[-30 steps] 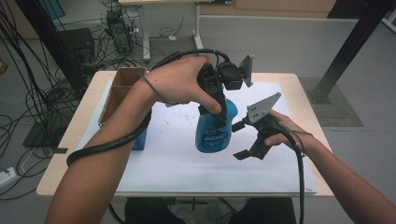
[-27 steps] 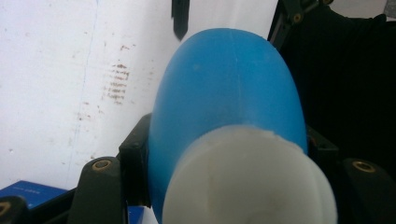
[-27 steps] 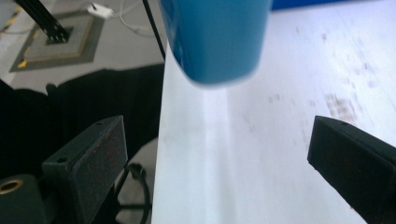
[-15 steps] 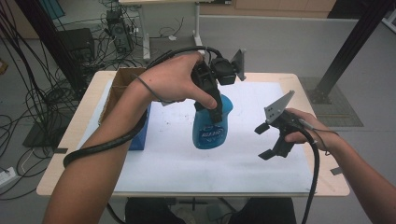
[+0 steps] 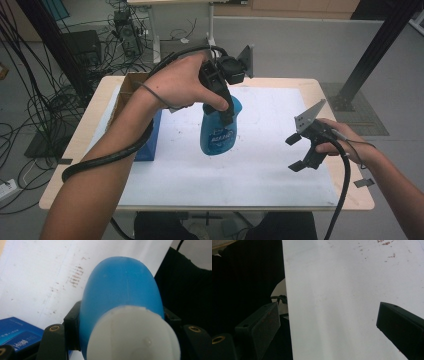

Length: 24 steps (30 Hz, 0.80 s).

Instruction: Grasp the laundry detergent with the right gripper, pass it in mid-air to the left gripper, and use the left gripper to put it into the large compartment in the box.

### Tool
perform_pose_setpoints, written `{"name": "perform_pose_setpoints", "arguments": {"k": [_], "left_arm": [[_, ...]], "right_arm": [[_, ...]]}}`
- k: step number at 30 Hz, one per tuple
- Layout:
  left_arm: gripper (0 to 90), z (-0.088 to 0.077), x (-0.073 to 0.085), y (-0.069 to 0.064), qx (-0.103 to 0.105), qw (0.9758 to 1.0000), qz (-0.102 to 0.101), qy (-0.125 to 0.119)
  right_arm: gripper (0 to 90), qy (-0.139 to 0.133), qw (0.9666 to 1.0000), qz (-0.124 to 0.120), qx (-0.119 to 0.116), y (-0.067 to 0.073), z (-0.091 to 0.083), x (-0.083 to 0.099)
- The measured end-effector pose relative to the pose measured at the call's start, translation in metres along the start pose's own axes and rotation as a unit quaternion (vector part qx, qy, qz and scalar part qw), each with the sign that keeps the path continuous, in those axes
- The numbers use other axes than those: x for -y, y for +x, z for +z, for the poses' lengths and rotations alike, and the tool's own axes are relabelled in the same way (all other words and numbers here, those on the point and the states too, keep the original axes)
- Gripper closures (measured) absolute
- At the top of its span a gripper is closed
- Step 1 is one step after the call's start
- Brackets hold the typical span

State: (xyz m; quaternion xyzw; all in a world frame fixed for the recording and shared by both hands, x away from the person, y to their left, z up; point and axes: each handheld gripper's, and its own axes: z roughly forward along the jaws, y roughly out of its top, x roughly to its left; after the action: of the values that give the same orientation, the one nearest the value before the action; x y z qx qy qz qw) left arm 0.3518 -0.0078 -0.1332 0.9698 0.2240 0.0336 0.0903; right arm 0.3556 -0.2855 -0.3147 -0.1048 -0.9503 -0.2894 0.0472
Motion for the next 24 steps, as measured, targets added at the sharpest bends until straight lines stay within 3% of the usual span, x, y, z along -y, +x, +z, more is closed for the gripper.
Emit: {"name": "perform_pose_setpoints", "arguments": {"k": [4, 5, 8, 16, 24], "left_arm": [[37.6, 0.001, -0.003, 0.007, -0.007, 0.9993, -0.035, -0.007], [37.7, 0.001, -0.004, 0.008, -0.012, 0.9989, -0.044, -0.007], [37.6, 0.002, -0.006, 0.011, -0.024, 0.9972, -0.070, -0.008], [37.7, 0.007, -0.011, 0.028, -0.042, 0.9898, -0.136, -0.011], [37.7, -0.004, -0.010, 0.040, -0.053, 0.9847, -0.164, -0.025]], "right_arm": [[4.9, -0.002, 1.0000, 0.004, 0.001, 0.000, 0.000, 0.000], [4.9, 0.000, 0.9999, 0.014, 0.003, 0.001, 0.000, 0.001], [4.9, -0.004, 1.0000, 0.004, 0.003, -0.001, 0.001, 0.000], [5.1, -0.010, 0.9999, 0.005, 0.005, -0.001, 0.002, -0.001], [5.2, -0.013, 0.9999, 0.005, 0.006, -0.002, 0.002, 0.000]]}}
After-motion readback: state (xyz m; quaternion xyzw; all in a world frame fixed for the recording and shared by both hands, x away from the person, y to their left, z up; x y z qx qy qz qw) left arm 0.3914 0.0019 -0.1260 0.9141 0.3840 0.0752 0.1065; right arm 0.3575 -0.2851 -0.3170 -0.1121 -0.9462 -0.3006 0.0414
